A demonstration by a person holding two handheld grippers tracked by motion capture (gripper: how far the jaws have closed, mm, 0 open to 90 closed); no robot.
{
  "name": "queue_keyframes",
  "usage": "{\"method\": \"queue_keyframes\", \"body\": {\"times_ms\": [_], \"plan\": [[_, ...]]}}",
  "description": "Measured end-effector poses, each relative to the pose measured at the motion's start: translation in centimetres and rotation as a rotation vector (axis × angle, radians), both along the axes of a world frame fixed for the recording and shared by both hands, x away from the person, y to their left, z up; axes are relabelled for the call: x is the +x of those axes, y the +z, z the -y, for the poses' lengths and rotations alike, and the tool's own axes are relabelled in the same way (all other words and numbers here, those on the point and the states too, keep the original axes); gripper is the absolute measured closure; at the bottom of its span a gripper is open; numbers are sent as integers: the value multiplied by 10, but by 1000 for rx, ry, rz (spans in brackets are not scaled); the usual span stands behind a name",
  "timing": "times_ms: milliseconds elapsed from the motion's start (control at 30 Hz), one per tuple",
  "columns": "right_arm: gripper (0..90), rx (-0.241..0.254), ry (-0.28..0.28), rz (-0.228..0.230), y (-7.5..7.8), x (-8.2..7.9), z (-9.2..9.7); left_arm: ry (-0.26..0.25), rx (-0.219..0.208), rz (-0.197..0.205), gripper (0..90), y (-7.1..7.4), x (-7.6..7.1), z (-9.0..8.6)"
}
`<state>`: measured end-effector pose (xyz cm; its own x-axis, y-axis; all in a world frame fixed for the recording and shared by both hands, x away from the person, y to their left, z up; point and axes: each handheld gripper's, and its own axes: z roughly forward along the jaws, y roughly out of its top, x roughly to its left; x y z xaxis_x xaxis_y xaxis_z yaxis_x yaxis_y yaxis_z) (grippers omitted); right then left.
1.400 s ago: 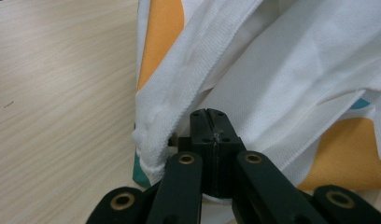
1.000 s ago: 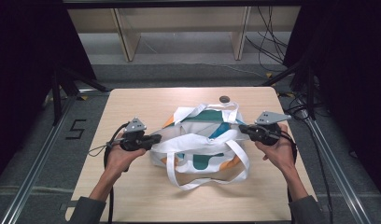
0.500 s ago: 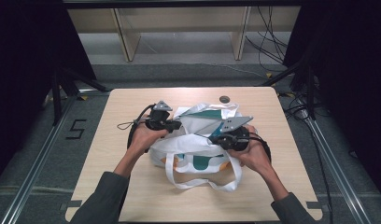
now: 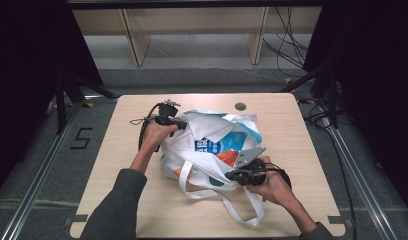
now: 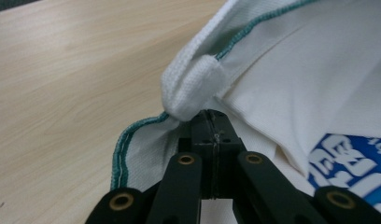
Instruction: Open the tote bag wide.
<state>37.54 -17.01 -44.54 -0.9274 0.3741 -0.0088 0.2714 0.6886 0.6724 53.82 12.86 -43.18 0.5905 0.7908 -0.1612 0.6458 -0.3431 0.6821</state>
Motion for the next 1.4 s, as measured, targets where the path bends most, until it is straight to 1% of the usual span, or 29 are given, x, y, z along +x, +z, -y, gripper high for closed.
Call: {"method": "queue_keyframes", "body": {"times_ms": [33, 67, 100, 133, 233, 300, 333, 400, 433, 467, 500, 567, 600, 667, 733, 800, 867, 933, 967, 1000, 1033, 1067, 1100, 1133, 1167, 1200, 1300, 1333, 1400], "plan": [[900, -7, 22, 1, -9, -5, -1, 18, -27, -30, 896, -10, 5, -4], [900, -7, 22, 1, -9, -5, -1, 18, -27, -30, 896, -10, 5, -4], [900, -20, 40, 23, -16, -7, -1, 27, -31, -46, 896, -19, 6, -2], [900, -18, 15, -3, -16, -9, -1, 22, -22, -42, 896, -20, 6, -1], [900, -11, 13, -18, -8, -8, -1, 8, 6, -16, 895, -9, 2, -1], [900, 3, 27, 5, -2, -5, 0, 1, 12, -2, 891, -5, 0, -1], [900, 63, 15, 57, 13, -2, 5, -24, 25, 16, 885, 3, -5, 1], [900, 118, -23, 128, 33, 5, 12, -32, 17, 28, 881, 5, -7, 3], [900, 118, -23, 128, 33, 5, 12, -53, 22, 30, 881, 7, -10, 5], [900, 177, -67, 172, 53, 13, 20, -77, 44, 52, 882, 10, -15, 7], [900, 193, -84, 201, 62, 19, 23, -84, 43, 48, 881, 11, -18, 8], [900, 181, -110, 260, 73, 37, 29, -93, 36, 61, 877, 13, -20, 6], [900, 186, -131, 265, 75, 47, 32, -91, 34, 59, 877, 13, -21, 5], [900, 191, -154, 248, 75, 67, 37, -88, 35, 64, 878, 11, -22, 0], [900, 151, -194, 205, 70, 84, 39, -80, 35, 64, 878, 9, -24, -5], [900, 85, -263, 192, 63, 98, 42, -82, 45, 54, 880, 4, -24, -11], [900, 55, -304, 191, 53, 112, 49, -73, 31, 44, 888, -2, -25, -17], [900, 59, -347, 151, 43, 123, 58, -77, 24, 45, 892, -5, -27, -19], [900, 59, -347, 151, 43, 123, 58, -77, 24, 45, 894, -5, -27, -19], [900, 62, -376, 111, 28, 132, 62, -83, 22, 50, 894, -6, -28, -19], [900, 56, -391, 89, 20, 137, 63, -104, 79, 53, 894, -6, -29, -17], [900, 26, -404, 67, 15, 142, 65, -110, 103, 50, 895, -8, -28, -17], [900, 39, -426, 63, 6, 148, 65, -96, 97, 40, 896, -12, -27, -18], [900, 39, -426, 63, 6, 148, 65, -96, 97, 40, 896, -12, -27, -18], [900, 61, -452, 38, -7, 157, 65, -76, 69, 17, 897, -19, -25, -22], [900, 58, -458, 23, -12, 159, 64, -65, 47, 25, 897, -21, -26, -24], [900, 51, -458, 9, -18, 160, 64, -70, 42, 38, 897, -21, -27, -25], [900, 32, -449, 14, -14, 158, 63, -61, 27, 28, 896, -19, -28, -26], [900, 47, -457, 37, -3, 152, 62, -49, 2, 27, 894, -17, -30, -28]]}}
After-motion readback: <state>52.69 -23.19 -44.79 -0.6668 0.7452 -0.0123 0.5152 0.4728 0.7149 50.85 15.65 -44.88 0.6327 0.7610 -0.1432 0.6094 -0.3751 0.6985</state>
